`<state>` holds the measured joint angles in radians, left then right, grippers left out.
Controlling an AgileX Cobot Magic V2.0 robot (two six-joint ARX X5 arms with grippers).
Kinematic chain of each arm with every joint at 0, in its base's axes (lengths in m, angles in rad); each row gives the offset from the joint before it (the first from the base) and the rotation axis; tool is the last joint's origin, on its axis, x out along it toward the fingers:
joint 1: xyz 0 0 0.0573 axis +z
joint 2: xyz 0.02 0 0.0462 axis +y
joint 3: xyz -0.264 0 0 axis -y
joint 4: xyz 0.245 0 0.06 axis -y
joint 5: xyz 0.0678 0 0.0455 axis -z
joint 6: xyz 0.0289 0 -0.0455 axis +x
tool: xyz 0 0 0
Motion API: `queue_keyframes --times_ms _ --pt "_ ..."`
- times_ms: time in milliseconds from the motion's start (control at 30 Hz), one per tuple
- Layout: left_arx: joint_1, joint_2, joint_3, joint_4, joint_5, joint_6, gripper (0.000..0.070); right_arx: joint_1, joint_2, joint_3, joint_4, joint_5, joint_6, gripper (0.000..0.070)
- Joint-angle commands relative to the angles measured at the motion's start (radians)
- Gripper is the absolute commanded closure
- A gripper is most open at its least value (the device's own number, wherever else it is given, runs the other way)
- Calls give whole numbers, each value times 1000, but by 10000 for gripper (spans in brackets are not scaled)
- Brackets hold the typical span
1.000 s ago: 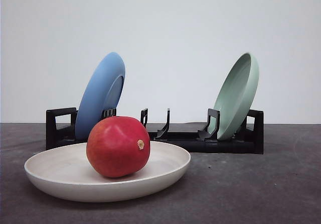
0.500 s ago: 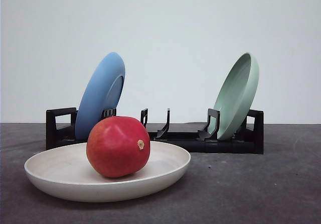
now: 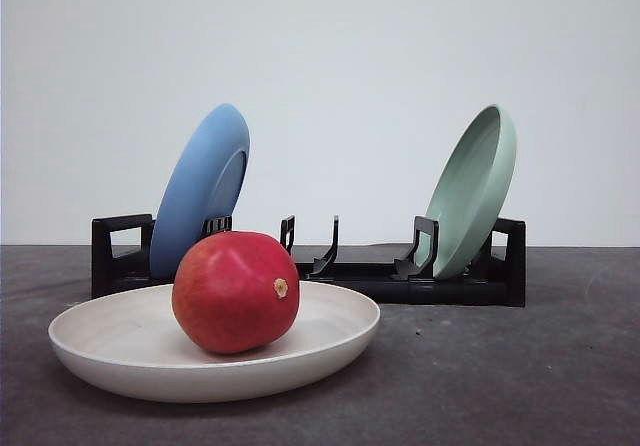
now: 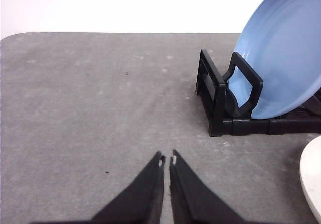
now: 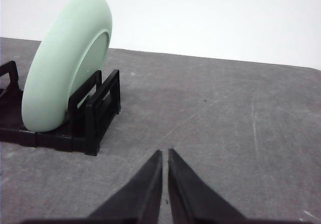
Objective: Place pomegranate in white plate
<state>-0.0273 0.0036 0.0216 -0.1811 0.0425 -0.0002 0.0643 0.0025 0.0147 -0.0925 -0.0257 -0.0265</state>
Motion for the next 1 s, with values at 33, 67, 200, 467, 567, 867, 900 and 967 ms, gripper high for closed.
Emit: queue_keyframes --times_ms 33,67,200,467,567,867,900,967 --pt "1 -1 -10 -6 -1 8 700 -1 1 -4 11 0 0 684" --pt "1 -1 -10 -6 -1 8 700 -1 1 -4 11 0 0 684" --pt "1 -1 -10 -6 -1 8 700 -1 1 -4 11 0 0 684" --pt "1 -1 -10 -6 -1 8 700 -1 1 -4 11 0 0 684" --pt "1 -1 -10 -6 -1 8 700 -1 1 -4 11 0 0 684" --pt "1 -1 -10 -6 -1 8 700 -1 1 -4 11 0 0 684" --pt "1 -1 -10 -6 -1 8 700 -1 1 -4 11 0 0 684" --pt "1 -1 -10 -6 -1 8 700 -1 1 -4 11 0 0 684"
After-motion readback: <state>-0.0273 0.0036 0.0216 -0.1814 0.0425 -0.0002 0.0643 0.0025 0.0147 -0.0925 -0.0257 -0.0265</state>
